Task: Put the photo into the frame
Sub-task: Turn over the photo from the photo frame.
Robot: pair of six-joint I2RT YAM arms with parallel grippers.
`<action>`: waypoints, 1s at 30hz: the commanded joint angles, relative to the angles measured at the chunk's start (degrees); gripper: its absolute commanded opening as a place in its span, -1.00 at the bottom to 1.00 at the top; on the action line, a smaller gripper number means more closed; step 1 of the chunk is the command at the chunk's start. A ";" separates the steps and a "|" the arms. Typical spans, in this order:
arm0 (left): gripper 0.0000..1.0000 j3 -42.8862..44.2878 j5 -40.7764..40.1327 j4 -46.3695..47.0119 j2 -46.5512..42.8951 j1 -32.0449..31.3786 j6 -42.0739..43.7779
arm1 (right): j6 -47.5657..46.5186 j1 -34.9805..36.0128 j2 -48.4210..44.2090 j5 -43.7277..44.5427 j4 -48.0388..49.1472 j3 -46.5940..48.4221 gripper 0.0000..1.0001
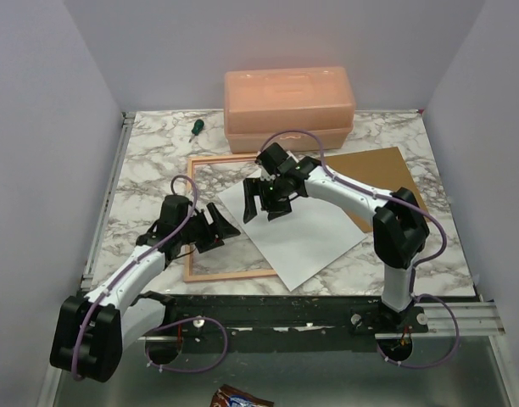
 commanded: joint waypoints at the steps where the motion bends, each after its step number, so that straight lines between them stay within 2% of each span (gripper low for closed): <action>1: 0.47 -2.01 4.55 11.79 2.94 0.23 -3.53 | -0.83 -1.43 -3.21 3.06 0.87 -1.96 0.72; 5: 0.44 -3.93 5.92 17.20 5.43 -0.38 -5.65 | -1.76 -7.56 -6.01 0.14 2.56 -6.89 0.74; 8: 0.41 -4.37 6.07 20.54 7.69 -1.74 -6.98 | -3.16 -14.97 -9.03 -2.25 4.52 -12.02 0.74; 13: 0.35 -3.99 6.01 26.16 13.08 -5.11 -9.60 | -6.58 -27.53 -11.92 -1.31 4.78 -17.09 0.77; 17: 0.31 -1.97 3.62 27.16 17.24 -9.35 -10.73 | -7.22 -35.08 -11.75 -0.38 7.28 -19.87 0.83; 23: 0.25 0.23 1.58 29.99 23.43 -13.63 -12.91 | -7.67 -39.51 -6.17 -1.56 10.73 -21.02 0.85; 30: 0.17 0.45 0.56 33.04 28.47 -15.04 -15.42 | -8.44 -40.47 -3.79 -2.76 12.58 -22.98 0.84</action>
